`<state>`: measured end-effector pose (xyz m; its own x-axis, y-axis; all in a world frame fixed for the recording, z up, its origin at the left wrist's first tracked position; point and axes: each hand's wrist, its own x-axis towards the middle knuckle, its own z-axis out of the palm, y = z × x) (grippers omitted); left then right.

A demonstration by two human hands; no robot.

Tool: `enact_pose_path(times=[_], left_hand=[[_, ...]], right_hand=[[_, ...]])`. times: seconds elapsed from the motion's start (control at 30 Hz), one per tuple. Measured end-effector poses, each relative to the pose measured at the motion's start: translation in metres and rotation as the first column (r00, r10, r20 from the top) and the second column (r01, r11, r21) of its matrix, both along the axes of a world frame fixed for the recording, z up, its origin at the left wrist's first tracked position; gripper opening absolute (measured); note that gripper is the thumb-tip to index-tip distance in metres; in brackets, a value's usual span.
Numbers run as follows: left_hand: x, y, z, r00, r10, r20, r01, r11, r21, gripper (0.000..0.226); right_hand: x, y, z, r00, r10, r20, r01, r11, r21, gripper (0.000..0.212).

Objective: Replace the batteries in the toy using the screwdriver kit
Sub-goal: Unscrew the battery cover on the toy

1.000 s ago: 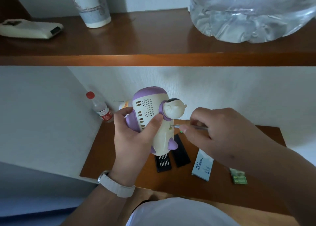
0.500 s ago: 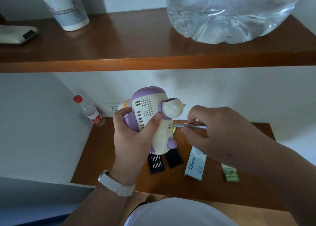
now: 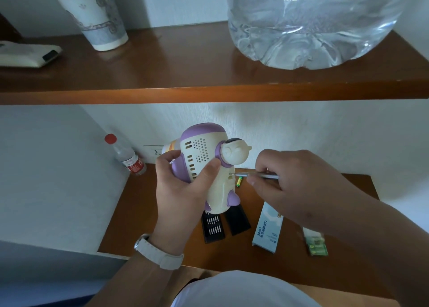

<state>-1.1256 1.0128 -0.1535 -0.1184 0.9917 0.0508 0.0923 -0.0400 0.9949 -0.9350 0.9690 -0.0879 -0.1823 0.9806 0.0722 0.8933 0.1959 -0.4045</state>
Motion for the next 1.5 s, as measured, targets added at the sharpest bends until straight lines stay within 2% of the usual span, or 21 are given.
enact_pose_path(times=[0.13,0.23,0.37,0.6,0.77,0.97,1.13,1.23,1.37,1.5], left_hand=[[-0.003,0.0,-0.001,1.0,0.011,0.01,-0.011,1.0,-0.002,0.07],[-0.006,0.001,-0.001,1.0,0.011,0.004,-0.011,1.0,-0.002,0.073],[-0.009,0.0,-0.003,1.0,0.0,-0.027,0.0,1.0,0.001,0.07],[-0.012,0.002,-0.004,0.999,-0.01,-0.04,0.009,1.0,-0.005,0.075],[-0.014,0.004,-0.005,0.999,-0.006,-0.052,0.005,1.0,-0.012,0.066],[-0.011,0.005,-0.007,0.999,-0.01,-0.039,0.01,1.0,-0.015,0.073],[-0.007,0.008,-0.007,0.999,-0.018,-0.044,0.017,1.0,-0.015,0.068],[-0.006,0.007,-0.008,0.999,-0.022,-0.04,0.021,1.0,-0.022,0.078],[-0.004,0.007,-0.012,0.999,-0.021,-0.026,0.02,0.999,-0.037,0.08],[-0.002,0.009,-0.015,1.0,-0.012,0.003,0.012,0.998,-0.069,0.084]], right_hand=[[-0.003,0.0,-0.001,0.999,-0.007,-0.05,0.007,1.0,0.004,0.02],[-0.003,0.0,-0.002,0.995,-0.042,-0.088,0.039,0.999,-0.028,0.035],[-0.004,0.0,-0.005,0.999,-0.016,-0.037,0.016,1.0,-0.016,0.047],[-0.008,0.004,-0.007,1.0,-0.012,-0.015,0.012,1.0,-0.004,0.038],[-0.012,0.004,-0.004,1.0,-0.018,-0.007,0.017,1.0,-0.005,0.024],[-0.01,0.003,-0.007,0.999,-0.039,-0.024,0.039,0.999,0.007,0.042],[-0.005,0.004,-0.011,0.999,-0.028,0.023,0.027,0.999,0.023,0.033],[-0.002,0.004,-0.013,0.999,-0.041,-0.011,0.041,0.999,0.028,0.035],[0.003,0.001,-0.017,0.997,-0.055,-0.06,0.056,0.998,0.019,0.032],[0.016,-0.003,-0.025,0.975,-0.096,-0.201,0.099,0.995,0.009,0.032]])
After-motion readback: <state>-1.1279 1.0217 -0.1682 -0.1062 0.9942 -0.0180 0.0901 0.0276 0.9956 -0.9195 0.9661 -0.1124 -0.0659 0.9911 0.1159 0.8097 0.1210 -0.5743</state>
